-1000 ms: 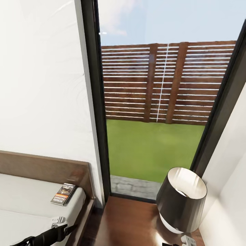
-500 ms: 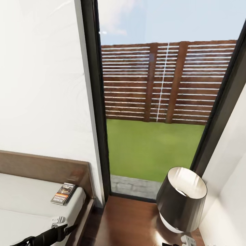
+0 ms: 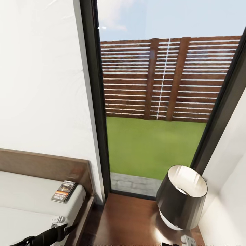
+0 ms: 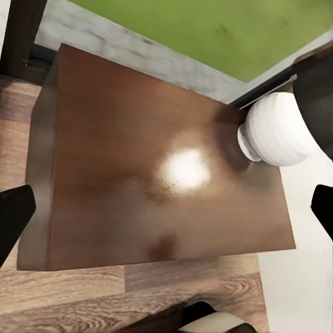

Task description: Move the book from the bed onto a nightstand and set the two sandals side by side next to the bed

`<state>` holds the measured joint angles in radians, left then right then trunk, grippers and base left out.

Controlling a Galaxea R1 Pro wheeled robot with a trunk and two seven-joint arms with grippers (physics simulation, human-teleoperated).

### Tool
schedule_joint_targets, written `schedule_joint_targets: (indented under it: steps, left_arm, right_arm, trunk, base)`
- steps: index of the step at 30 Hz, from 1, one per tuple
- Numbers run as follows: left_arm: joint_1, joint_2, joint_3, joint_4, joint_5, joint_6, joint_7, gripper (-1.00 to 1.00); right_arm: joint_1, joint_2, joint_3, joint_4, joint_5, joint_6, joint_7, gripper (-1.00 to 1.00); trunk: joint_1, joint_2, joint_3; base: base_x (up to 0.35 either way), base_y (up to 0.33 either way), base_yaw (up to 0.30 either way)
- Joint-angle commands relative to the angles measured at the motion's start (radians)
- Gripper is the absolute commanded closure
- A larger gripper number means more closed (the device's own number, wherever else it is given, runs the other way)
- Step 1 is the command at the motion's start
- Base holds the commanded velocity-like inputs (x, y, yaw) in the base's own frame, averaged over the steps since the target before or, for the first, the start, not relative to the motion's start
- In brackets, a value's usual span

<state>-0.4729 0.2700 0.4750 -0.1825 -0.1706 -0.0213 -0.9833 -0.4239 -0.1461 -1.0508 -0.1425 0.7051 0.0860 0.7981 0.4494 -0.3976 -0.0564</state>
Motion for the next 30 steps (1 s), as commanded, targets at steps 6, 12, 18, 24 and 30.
schedule_joint_targets:
  steps: [6,12,18,24,30]
  left_arm:
    - [-0.008,0.026,0.012,-0.061,-0.003,0.088,-0.022,-1.0]
    - [-0.021,0.035,0.013,-0.357,0.0,0.387,-0.02,-1.0]
    - [-0.111,0.035,0.013,-0.702,-0.002,0.764,-0.016,-1.0]
    - [-0.303,0.034,0.013,-0.743,-0.003,0.937,0.068,-1.0]
    - [-0.43,0.029,0.024,-0.744,0.001,0.994,0.202,-1.0]
  right_arm:
    - [-0.001,0.001,-0.008,-0.002,0.004,0.009,0.006,-1.0]
    - [-0.001,0.002,-0.008,-0.002,0.005,0.009,0.006,-1.0]
    - [-0.001,0.002,-0.008,-0.001,0.005,0.009,0.006,-1.0]
    - [-0.001,0.002,-0.008,-0.002,0.005,0.009,0.006,-1.0]
    - [-0.001,0.002,-0.008,-0.002,0.005,0.009,0.006,-1.0]
  trunk:
    - [0.001,-0.002,-0.012]
    - [0.001,-0.002,-0.021]
    - [0.001,-0.002,-0.031]
    - [0.001,-0.002,-0.04]
    - [0.001,-0.002,-0.05]
  base:
    - [0.0,0.0,0.0]
    - [0.0,0.0,0.0]
    - [0.0,0.0,0.0]
    - [0.0,0.0,0.0]
    - [0.0,0.0,0.0]
